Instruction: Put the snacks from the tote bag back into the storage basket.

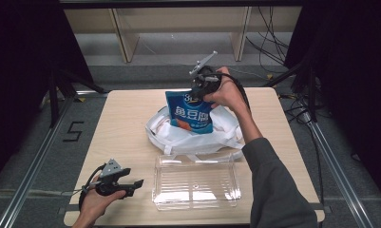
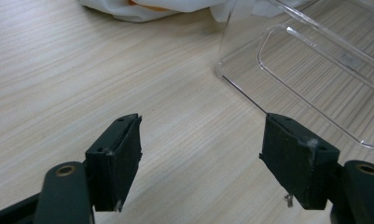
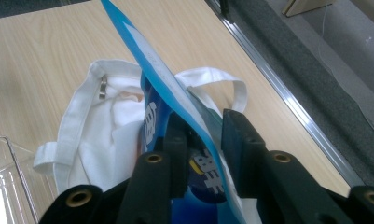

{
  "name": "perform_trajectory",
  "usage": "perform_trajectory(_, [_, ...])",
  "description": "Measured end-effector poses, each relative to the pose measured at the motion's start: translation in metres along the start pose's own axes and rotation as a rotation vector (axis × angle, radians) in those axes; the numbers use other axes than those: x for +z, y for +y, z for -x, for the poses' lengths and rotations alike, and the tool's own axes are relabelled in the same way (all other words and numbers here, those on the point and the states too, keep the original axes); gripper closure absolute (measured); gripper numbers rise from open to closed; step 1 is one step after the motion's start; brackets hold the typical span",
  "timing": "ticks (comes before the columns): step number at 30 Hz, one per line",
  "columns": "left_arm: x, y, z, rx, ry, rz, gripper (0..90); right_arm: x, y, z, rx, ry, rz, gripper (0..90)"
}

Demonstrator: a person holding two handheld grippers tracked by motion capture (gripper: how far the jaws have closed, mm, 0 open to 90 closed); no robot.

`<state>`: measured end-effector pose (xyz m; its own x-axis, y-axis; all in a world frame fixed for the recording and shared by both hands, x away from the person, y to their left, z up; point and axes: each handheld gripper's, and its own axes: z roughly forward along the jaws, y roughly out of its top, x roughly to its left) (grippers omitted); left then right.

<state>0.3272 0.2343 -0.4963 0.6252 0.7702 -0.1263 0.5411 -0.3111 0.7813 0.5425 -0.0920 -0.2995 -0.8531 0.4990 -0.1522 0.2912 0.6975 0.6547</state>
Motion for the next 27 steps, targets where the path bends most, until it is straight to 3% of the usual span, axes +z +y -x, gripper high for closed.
perform_trajectory(4, [0.000, 0.000, 0.000, -0.001, 0.000, 0.000, 28.0, 0.003, 0.003, -0.001, -0.042, -0.002, -0.016, 76.7])
perform_trajectory(7, [-0.001, -0.001, -0.001, 0.017, -0.003, -0.021, 28.0, 0.003, 0.006, -0.002, -0.037, -0.005, -0.038, 78.5])
perform_trajectory(8, [0.001, -0.001, 0.000, -0.007, -0.003, -0.001, 28.0, 0.003, 0.007, -0.002, -0.039, -0.003, -0.044, 78.7])
perform_trajectory(9, [0.000, 0.000, -0.001, 0.009, -0.001, -0.008, 28.0, 0.004, 0.007, -0.001, -0.035, -0.001, -0.049, 78.7])
perform_trajectory(11, [0.000, 0.000, 0.000, -0.011, -0.003, -0.006, 28.0, 0.005, 0.008, -0.001, -0.046, -0.008, -0.059, 80.0])
perform_trajectory(12, [-0.001, -0.001, -0.002, 0.019, -0.006, -0.022, 28.0, 0.006, 0.008, -0.001, -0.053, -0.006, -0.055, 80.8])
perform_trajectory(13, [0.001, -0.001, 0.000, -0.012, -0.003, 0.002, 28.0, 0.005, 0.009, -0.001, -0.050, 0.000, -0.067, 82.1])
perform_trajectory(14, [0.000, 0.000, -0.001, 0.007, 0.000, -0.001, 28.0, 0.005, 0.009, 0.000, -0.048, 0.004, -0.071, 83.7])
perform_trajectory(16, [0.000, 0.000, 0.000, 0.008, 0.007, -0.005, 28.0, 0.005, 0.008, 0.000, -0.053, 0.006, -0.075, 86.2])
perform_trajectory(17, [-0.001, 0.000, -0.002, 0.031, 0.000, -0.024, 28.0, 0.005, 0.008, 0.000, -0.064, 0.011, -0.075, 86.6])
perform_trajectory(19, [0.001, -0.001, -0.001, 0.021, -0.007, -0.002, 28.0, 0.005, 0.009, 0.000, -0.072, 0.012, -0.077, 89.1])
perform_trajectory(22, [0.000, -0.001, -0.002, 0.035, -0.010, -0.011, 28.1, 0.005, 0.010, 0.000, -0.084, 0.026, -0.078, 90.0])
perform_trajectory(23, [0.002, -0.001, 0.000, -0.004, -0.003, 0.013, 28.1, 0.005, 0.010, 0.000, -0.089, 0.028, -0.081, 90.0])
perform_trajectory(27, [0.002, -0.001, -0.001, 0.006, -0.011, 0.007, 28.1, 0.005, 0.012, -0.002, -0.117, 0.009, -0.087, 90.0])
